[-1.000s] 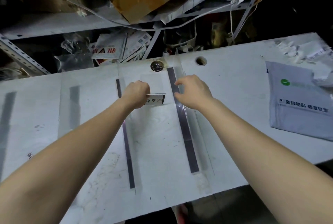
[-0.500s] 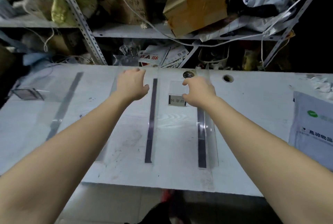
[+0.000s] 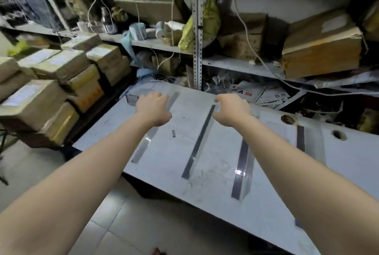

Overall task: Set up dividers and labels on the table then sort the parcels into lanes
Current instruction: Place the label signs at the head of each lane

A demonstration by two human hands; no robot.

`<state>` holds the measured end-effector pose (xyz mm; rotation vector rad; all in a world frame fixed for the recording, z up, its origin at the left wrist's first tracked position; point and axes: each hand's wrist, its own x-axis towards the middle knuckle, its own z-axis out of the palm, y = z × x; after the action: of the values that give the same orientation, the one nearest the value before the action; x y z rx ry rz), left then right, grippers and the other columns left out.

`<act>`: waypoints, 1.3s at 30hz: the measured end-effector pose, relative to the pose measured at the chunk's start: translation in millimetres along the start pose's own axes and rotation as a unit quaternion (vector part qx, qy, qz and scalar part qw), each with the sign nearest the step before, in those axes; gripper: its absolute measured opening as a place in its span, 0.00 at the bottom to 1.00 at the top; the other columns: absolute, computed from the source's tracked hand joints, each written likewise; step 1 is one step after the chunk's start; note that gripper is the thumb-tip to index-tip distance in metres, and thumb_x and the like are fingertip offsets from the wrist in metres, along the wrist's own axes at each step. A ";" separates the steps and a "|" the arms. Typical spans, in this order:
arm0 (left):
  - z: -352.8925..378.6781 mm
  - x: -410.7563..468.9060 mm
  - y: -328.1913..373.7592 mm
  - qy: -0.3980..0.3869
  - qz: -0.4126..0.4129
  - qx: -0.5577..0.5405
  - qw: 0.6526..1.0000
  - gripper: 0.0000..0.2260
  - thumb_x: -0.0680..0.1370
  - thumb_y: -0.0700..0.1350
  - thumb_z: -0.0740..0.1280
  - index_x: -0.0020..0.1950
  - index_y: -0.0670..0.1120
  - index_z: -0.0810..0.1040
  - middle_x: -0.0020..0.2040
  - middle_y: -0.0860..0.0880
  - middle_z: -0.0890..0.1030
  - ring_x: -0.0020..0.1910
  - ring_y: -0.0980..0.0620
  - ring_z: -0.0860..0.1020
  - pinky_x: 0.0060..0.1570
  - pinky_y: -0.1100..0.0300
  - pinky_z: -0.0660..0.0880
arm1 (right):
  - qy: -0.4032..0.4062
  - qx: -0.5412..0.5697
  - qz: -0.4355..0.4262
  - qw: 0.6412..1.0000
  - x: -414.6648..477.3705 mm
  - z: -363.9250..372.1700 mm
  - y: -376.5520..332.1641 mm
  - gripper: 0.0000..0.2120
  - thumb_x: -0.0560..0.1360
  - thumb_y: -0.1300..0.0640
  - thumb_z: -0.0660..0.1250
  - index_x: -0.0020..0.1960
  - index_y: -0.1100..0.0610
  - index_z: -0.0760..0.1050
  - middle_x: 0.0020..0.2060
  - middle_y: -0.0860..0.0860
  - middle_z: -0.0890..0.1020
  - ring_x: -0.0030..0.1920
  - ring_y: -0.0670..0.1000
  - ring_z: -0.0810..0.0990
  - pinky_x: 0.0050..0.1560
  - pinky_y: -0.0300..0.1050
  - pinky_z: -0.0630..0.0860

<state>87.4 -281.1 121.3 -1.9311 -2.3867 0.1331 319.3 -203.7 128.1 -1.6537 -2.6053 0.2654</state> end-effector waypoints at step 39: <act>262.5 286.5 -359.6 -0.132 0.015 -0.319 0.938 0.21 0.80 0.44 0.70 0.73 0.48 0.75 0.69 0.49 0.77 0.67 0.47 0.75 0.65 0.50 0.72 | -0.116 0.073 0.046 0.990 380.4 241.5 -303.9 0.13 0.79 0.53 0.69 0.64 0.48 0.81 0.61 0.53 0.82 0.59 0.61 0.80 0.55 0.50 0.76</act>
<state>-350.2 -81.8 -100.2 -2.3257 -2.8272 -0.4752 -146.6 -16.0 -79.2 -1.7913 -2.5926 0.6729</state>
